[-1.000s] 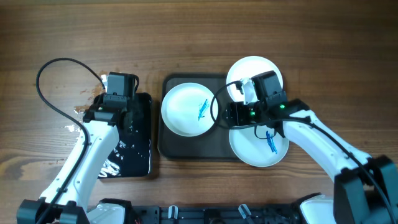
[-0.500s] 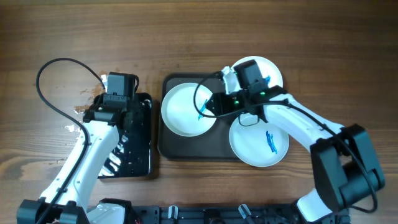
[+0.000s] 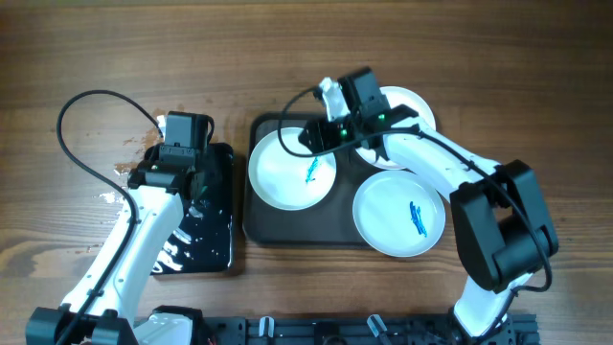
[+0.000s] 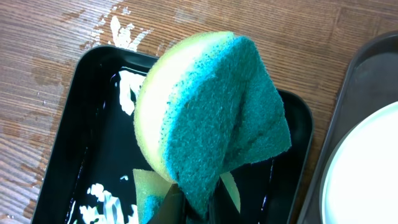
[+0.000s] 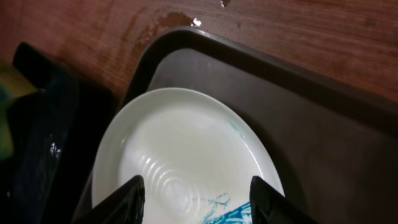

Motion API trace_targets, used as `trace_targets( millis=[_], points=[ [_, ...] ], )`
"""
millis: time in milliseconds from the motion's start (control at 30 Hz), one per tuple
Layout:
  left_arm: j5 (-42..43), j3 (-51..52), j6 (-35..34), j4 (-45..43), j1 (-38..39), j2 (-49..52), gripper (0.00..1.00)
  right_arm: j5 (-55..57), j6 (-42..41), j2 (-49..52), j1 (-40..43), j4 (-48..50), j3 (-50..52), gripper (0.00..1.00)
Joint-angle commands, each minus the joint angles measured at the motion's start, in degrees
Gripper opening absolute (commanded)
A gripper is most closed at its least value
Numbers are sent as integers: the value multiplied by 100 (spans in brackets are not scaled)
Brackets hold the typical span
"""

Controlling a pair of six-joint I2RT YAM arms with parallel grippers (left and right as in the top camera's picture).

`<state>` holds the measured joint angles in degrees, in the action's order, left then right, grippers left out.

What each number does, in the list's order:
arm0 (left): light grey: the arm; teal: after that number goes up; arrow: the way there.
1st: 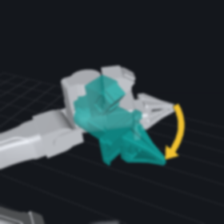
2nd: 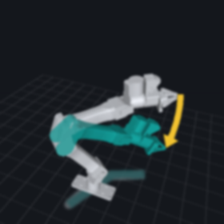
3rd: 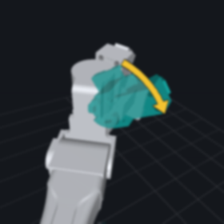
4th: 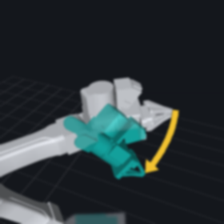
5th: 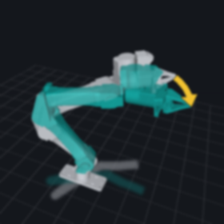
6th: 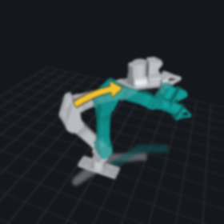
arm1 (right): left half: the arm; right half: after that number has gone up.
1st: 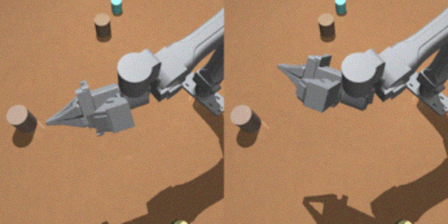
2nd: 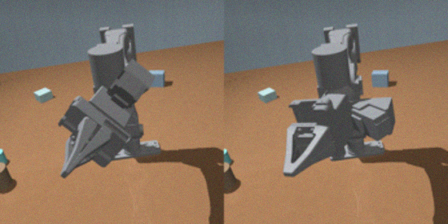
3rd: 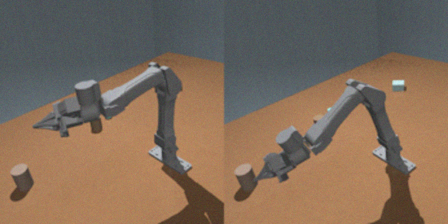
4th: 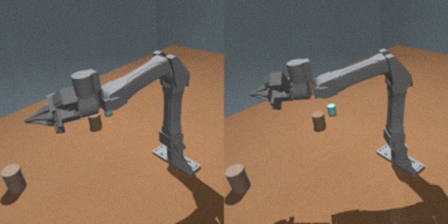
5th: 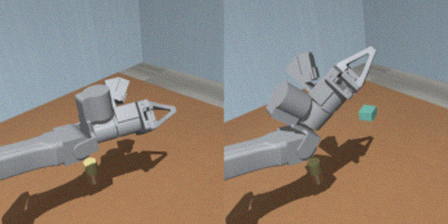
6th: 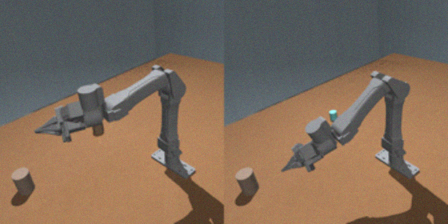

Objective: Clean dirty plates on tray and stack at the side
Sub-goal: 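Reach the right gripper over to the left plate and grip its rim, then lift and tilt the left plate upward with the right gripper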

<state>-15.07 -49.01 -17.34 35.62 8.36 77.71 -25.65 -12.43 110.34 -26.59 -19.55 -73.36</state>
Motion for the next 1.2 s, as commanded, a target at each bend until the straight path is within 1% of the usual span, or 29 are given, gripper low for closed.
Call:
trace_targets(
  millis=[0,67,133,300,433,467,500,533,600,667,733,833,867,933,1033,1100,1167],
  points=[
    [31,22,-114,-20,17,-79,4,332,168,52,-2,-68,-380,57],
    [31,22,-114,-17,17,-79,4,704,210,114,-2,-68,-380,57],
    [31,22,-114,-20,17,-79,4,802,501,273,0,31,-380,57],
    [31,22,-114,28,17,-79,4,1241,501,640,39,262,-389,59],
    [125,22,-114,118,17,-79,4,1257,492,844,111,391,-389,59],
    [164,22,-114,127,17,-79,4,1255,494,879,111,389,-389,57],
    [181,22,-114,127,17,-79,4,1204,476,1005,111,354,-389,47],
    [184,22,-114,129,17,-79,4,1145,474,1051,111,321,-389,44],
    [184,22,-114,131,17,-79,4,1121,433,1143,105,282,-389,41],
    [181,22,-114,129,17,-79,4,1019,428,1178,105,254,-389,34],
    [181,22,-114,127,17,-79,4,1016,339,1207,105,208,-389,40],
    [181,22,-114,127,17,-79,4,881,341,1207,107,203,-389,60],
    [181,22,-114,127,17,-79,4,887,350,1207,107,203,-391,62],
    [181,22,-114,127,17,-79,4,629,525,1202,107,197,-463,63],
    [181,22,-114,127,17,-79,4,455,555,1202,107,79,-629,61],
    [181,22,-114,127,17,-79,4,-195,970,1202,107,42,-634,60],
    [181,22,-114,122,17,-79,4,-278,933,1202,107,39,-634,60]
  ],
)
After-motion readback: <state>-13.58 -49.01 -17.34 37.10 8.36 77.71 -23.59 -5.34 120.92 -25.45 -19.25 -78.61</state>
